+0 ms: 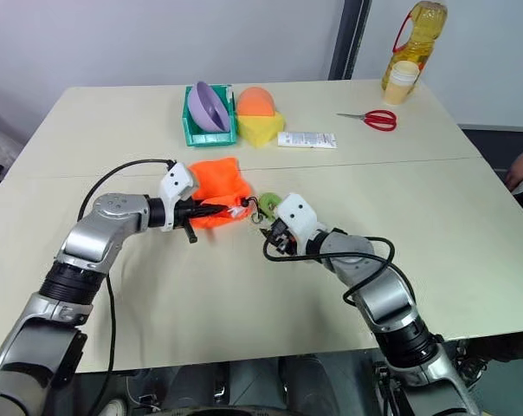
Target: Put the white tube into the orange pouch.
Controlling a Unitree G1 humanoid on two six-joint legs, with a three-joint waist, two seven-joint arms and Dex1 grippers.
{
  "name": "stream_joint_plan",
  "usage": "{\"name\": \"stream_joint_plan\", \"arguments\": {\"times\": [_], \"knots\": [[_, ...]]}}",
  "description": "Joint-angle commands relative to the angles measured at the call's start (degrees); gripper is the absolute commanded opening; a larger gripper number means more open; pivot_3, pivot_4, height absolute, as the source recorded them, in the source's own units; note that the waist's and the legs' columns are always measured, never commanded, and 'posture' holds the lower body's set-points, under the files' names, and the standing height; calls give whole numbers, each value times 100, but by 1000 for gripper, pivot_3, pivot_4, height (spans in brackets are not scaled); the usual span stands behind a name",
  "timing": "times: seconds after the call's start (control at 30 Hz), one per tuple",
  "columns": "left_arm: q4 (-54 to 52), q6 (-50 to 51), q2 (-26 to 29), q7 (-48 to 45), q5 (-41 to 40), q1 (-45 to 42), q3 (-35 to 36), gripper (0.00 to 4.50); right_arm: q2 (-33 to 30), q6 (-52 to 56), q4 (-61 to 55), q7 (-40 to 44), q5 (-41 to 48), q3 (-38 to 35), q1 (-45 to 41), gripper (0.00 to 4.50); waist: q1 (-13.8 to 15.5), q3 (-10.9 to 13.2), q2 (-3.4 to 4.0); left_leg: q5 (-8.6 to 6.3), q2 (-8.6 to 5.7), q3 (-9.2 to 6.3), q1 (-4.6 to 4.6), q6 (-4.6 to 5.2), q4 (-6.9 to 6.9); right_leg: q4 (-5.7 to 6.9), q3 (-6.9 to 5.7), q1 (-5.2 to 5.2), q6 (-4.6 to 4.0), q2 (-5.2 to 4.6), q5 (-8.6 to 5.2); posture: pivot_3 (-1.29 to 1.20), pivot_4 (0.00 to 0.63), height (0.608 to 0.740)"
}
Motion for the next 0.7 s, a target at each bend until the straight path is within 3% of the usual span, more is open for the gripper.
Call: {"name": "stream_joint_plan", "arguments": {"times": [0.03, 0.33, 0.63, 0.7], "knots": [[-8, -217, 80, -66, -28, 56, 200, 0, -82, -607, 430, 147, -213, -44, -269, 1851, -1, 0, 0, 0, -1, 1, 0, 0, 1, 0, 0, 0, 0, -1, 0, 0, 150, 726], [-124, -188, 149, -64, -62, 123, 337, 0, -18, -1965, 1887, 834, -619, 300, -993, 1851, -3, 0, 0, 0, 0, 2, 0, 0, -2, -1, 1, 0, 0, 1, 0, 0, 150, 726], [-495, 39, 192, -53, -260, 318, 451, 0, 261, -1770, 2480, 1094, -643, 232, -1230, 1851, -1, 0, 0, 0, 1, 3, -1, 0, -1, 2, 1, 0, 1, -1, 1, 0, 150, 726], [-608, 162, 211, -92, -353, 376, 497, 582, 257, -1706, 2341, 1190, -603, 225, -1178, 1911, -10, 0, 0, 0, 2, 3, 0, 0, 0, 2, 1, 0, 0, -1, 1, 0, 150, 726]]}}
